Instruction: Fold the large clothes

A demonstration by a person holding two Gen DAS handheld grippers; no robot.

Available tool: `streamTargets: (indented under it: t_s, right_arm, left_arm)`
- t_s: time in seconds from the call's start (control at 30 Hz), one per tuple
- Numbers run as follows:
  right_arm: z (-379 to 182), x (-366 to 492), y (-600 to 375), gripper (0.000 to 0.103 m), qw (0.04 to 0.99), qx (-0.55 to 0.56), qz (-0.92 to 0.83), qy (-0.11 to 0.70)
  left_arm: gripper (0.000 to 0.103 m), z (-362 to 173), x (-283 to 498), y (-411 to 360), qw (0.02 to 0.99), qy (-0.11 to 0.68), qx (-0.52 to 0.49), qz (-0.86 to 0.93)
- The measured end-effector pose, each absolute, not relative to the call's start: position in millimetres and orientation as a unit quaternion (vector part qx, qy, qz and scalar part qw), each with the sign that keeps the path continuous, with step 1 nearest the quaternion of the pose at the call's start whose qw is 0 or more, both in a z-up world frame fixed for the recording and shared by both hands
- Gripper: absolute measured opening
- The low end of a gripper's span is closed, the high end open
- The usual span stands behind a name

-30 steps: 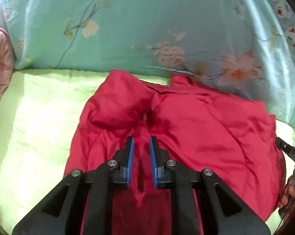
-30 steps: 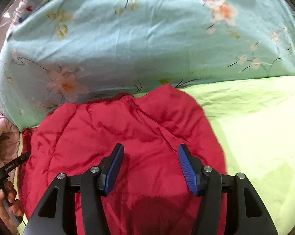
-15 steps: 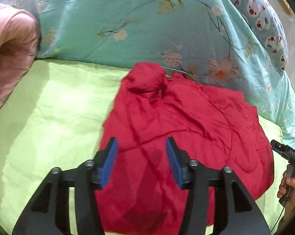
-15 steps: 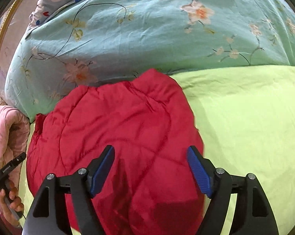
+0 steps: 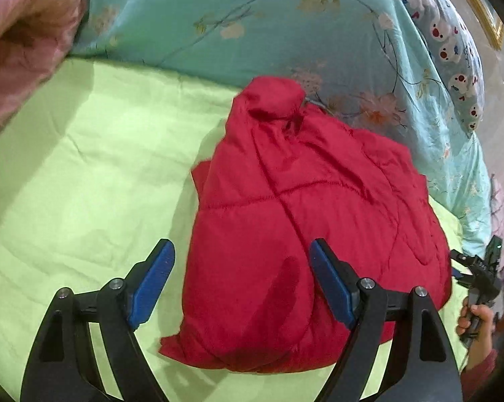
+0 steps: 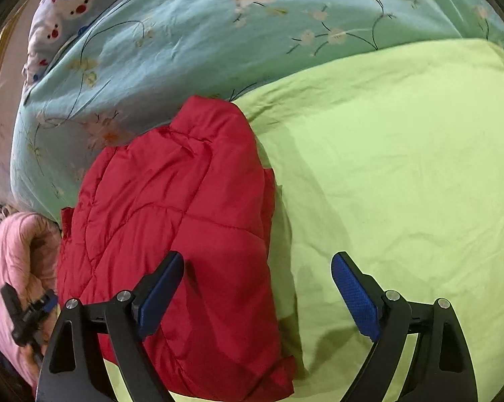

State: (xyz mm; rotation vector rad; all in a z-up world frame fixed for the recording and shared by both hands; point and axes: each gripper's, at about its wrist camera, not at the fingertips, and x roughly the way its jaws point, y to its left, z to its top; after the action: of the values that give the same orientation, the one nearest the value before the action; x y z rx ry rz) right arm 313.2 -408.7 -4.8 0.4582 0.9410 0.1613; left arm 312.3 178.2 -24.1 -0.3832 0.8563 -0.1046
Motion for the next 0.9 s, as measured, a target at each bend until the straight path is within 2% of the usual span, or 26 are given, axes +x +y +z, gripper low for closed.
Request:
streamTargets:
  t_s: [0.5, 0.8, 0.9]
  right_arm:
    - [-25.3, 320.4, -404.3, 0.091, 0.845, 0.251, 0.101, 0.461]
    - [-33.0, 327.1, -396.5, 0.092, 0.834, 0.263, 0.124, 0.47]
    - [-39.1, 329.7, -398.0, 0.094, 0.826, 0.277, 0.129, 0.474]
  left_arm:
    - [0.084, -53.3, 325.4, 184.8, 0.867, 0.431, -0.235, -0.08]
    - [0.098, -73.0, 331.8, 193.1, 0.843, 0.44, -0.295, -0.091]
    - [0.103, -79.3, 332.5, 195.4, 0.836, 0.441, -0.312, -0.094]
